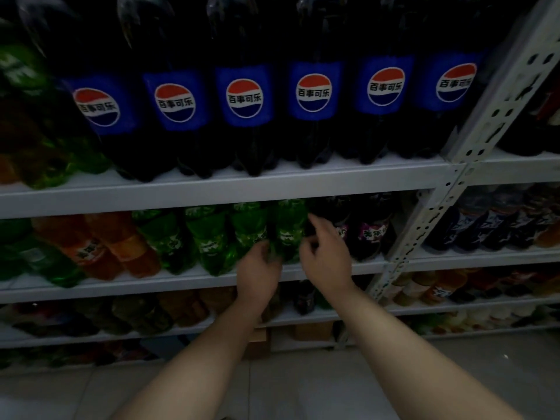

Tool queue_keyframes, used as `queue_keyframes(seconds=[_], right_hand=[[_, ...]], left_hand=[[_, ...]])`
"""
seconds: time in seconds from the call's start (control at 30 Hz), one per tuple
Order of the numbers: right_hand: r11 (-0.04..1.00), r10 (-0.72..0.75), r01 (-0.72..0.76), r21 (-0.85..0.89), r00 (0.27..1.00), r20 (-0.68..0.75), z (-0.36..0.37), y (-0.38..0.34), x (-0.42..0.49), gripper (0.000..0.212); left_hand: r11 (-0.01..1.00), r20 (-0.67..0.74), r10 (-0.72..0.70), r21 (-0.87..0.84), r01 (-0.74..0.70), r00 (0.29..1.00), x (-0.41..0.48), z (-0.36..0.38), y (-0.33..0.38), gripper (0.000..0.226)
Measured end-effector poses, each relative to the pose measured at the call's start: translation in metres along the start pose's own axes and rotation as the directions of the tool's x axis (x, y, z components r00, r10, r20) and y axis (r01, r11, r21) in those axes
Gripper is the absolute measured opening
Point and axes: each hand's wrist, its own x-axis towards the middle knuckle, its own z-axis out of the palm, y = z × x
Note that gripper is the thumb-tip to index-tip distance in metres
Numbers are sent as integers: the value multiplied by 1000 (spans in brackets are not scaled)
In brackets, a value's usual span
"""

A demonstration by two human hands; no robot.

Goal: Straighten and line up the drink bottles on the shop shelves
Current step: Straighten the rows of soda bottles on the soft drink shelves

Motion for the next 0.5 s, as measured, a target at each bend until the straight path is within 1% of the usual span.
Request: queue_keyframes(seconds=[0.1, 0.17, 0.23, 0.3, 0.33, 0.4, 0.5], right_hand=[[997, 4, -6, -76, 1000, -18, 0, -16, 23, 50], [988, 37, -36, -149, 999, 8, -1, -19, 36, 48], [987, 115, -102, -124, 988, 106, -3, -21, 50, 40], [984, 177, -176, -27, 955, 237, -5, -21, 61, 22], [978, 190, -205, 24, 939, 287, -6, -21, 65, 19], [974, 184, -216, 65, 927, 327, -5, -21, 68, 27], [989, 136, -146, 5, 936, 326, -3, -24, 65, 35]], left_hand=[[996, 24, 95, -1, -95, 995, 1, 5, 9, 48], [993, 83, 119, -26, -118, 989, 2, 10, 13, 52], [993, 134, 112, -54, -106, 985, 5, 14, 16, 56], [994, 159, 97, -62, -88, 983, 7, 16, 15, 59], [994, 181, 92, -72, -80, 979, 7, 16, 13, 62], [993, 244, 84, -99, -61, 966, 8, 15, 9, 70], [987, 302, 107, -144, -66, 947, 10, 12, 3, 76]])
